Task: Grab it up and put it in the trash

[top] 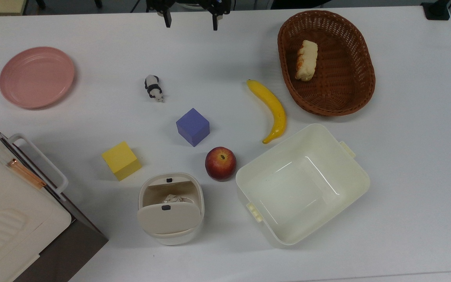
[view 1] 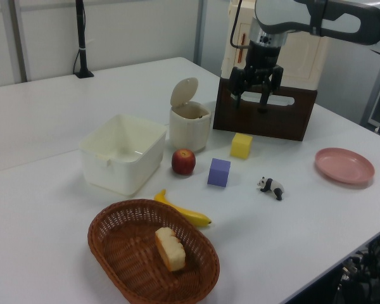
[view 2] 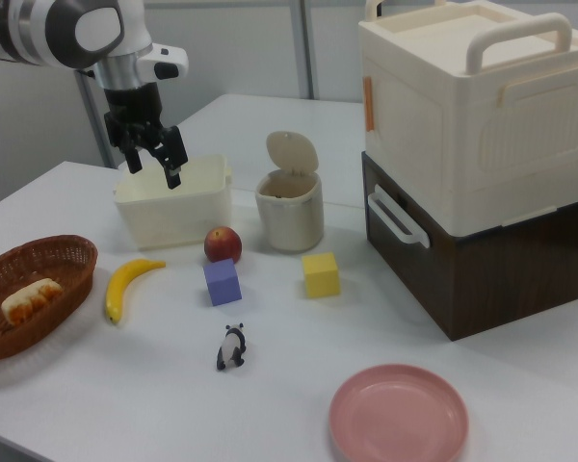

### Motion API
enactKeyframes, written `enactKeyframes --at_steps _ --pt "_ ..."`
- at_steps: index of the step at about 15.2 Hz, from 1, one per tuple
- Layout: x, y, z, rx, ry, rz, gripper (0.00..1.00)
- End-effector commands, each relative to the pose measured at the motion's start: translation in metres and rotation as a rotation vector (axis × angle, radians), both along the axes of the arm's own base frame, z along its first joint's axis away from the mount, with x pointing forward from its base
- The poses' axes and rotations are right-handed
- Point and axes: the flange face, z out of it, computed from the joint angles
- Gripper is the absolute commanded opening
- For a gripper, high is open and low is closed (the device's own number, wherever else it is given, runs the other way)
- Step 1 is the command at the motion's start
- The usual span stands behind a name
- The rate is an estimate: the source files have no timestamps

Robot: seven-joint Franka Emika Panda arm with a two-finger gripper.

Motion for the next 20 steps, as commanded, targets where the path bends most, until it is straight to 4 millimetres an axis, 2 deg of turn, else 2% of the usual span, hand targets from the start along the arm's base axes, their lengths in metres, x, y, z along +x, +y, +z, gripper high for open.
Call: enactKeyframes --at_steps 1,4,11,13,20 --pt "-0.008 0.000 0.004 0.022 -0.002 -0.090 1.00" --pt "-0.006 -0.010 0.005 0.028 -0.019 -0.114 1.00" --pt "-0.005 -0.018 0.008 0.039 -0.021 -0.132 1.00" --pt "-0.005 -0.011 0.007 0.032 -0.013 -0.113 1.00" --pt "-0.004 -0.012 0.006 0.031 -0.013 -0.105 1.00"
